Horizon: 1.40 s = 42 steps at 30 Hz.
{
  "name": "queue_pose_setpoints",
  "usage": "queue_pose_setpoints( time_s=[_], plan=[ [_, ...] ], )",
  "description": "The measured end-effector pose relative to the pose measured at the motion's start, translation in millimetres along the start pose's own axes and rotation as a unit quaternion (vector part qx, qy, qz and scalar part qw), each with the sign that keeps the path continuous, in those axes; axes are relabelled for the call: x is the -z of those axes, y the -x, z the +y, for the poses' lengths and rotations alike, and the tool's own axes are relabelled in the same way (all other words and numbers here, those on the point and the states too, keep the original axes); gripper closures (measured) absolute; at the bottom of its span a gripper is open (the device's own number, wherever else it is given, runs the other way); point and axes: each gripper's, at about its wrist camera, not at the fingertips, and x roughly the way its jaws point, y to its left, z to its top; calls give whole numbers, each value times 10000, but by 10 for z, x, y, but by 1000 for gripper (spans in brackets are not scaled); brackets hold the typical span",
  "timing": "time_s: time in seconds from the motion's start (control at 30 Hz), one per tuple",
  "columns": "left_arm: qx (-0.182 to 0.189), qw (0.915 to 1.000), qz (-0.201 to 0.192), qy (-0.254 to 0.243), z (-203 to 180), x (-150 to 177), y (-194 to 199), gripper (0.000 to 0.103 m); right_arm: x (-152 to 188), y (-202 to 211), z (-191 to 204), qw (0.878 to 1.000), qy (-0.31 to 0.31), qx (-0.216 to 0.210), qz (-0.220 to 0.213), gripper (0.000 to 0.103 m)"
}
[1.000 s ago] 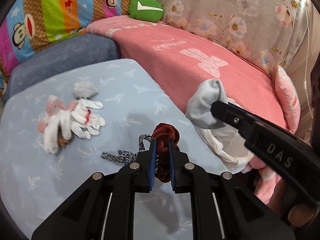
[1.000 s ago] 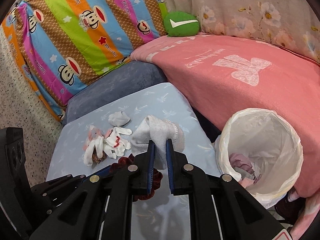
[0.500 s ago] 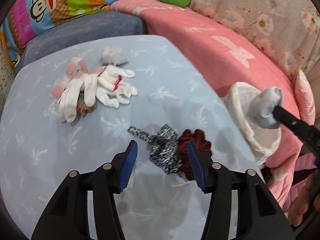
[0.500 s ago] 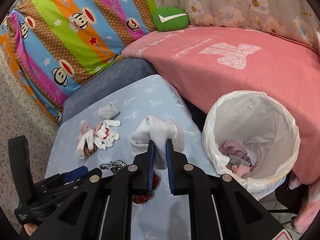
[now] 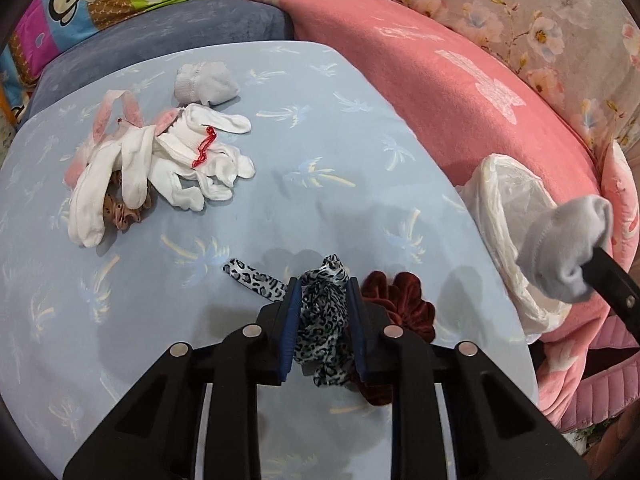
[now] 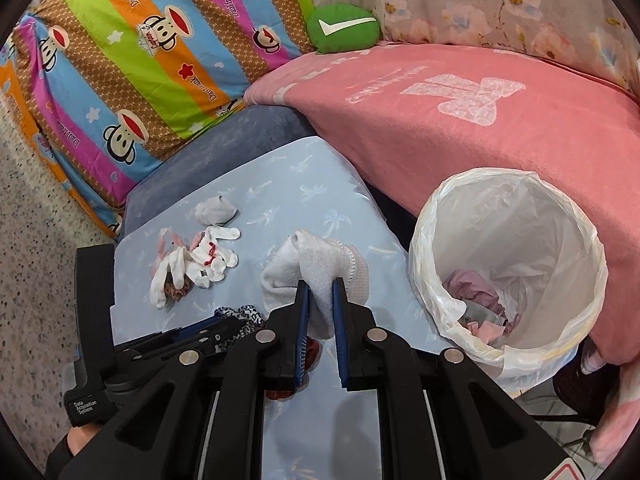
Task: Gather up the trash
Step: 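Lift the grey sock toward the wastebasket with the right gripper while the left gripper grasps the leopard-print scrunchie, then carry the grey sock and leopard-print scrunchie with both grippers over the wastebasket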
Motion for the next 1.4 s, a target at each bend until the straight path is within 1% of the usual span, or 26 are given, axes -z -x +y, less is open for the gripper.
queue_pose_setpoints(
  time_s=[0.07,0.13,0.2,0.4,0.43,0.5,0.53,0.57,0.6,0.63,0.67,0.7,0.77,0.83,0.87,0.9,0.93,0.97,1.0,1.1,1.23,1.4],
  plan=[
    [5,10000,25,20,13,-10,-18,97,-5,2,-1,10000,1,-2,1,90],
    [24,10000,-5,23,29,-7,20,101,-3,3,-1,10000,1,-4,-9,90],
    [58,9999,-92,27,47,-10,96,103,5,4,-4,10000,-6,-5,-26,90],
    [29,9991,-418,-25,63,-99,323,102,-5,19,-19,10000,-28,-33,-86,90],
    [-22,9989,-464,-10,76,-111,344,102,-6,23,-20,10000,-27,-34,-89,90],
    [-57,9990,-430,72,121,-133,313,101,0,28,-28,9999,-34,-46,-87,90],
    [-51,9994,-328,118,151,-138,261,98,-2,26,-29,9999,-33,-50,-83,90],
    [-25,9997,-199,164,178,-135,196,84,-1,24,-29,10000,-30,-50,-80,90],
    [10,9997,-110,207,189,-126,151,62,-6,17,-29,10000,-31,-56,-68,90],
    [-16,9996,-69,284,207,-107,106,51,-10,11,-29,10000,-31,-63,-57,90],
    [-59,9993,-100,350,210,-86,81,43,-13,-8,-28,10000,-30,-64,-40,90],
    [-57,9993,-113,354,203,-66,57,43,-12,-27,-29,10000,-34,-64,-23,90],
    [-13,9996,17,267,161,-48,-39,43,-13,-62,-29,10000,-45,-59,17,90],
    [-53,9997,109,209,121,-35,-129,44,-14,-97,-31,10000,-60,-54,53,90],
    [-17,9997,151,182,105,-27,-164,51,-8,-128,-35,9999,-72,-50,87,90],
    [19,9996,215,162,85,-19,-208,65,-9,-147,-39,9999,-75,-46,107,90],
    [61,9994,291,158,77,-12,-245,73,-7,-163,-41,9999,-79,-43,127,90],
    [89,9992,348,180,83,-9,-264,85,-2,-185,-43,9998,-83,-40,155,90],
    [119,9990,377,219,86,-6,-275,92,-5,-200,-43,9998,-88,-36,168,90],
    [128,9993,266,208,78,-8,-194,97,2,-227,-33,9998,-91,-37,190,90],
    [157,9997,18,171,47,-49,10,98,-1,-232,-25,9998,-91,-54,179,90],
    [133,9993,-349,-12,-86,-147,290,99,-25,-159,-14,9999,-85,-102,66,90]
  ],
)
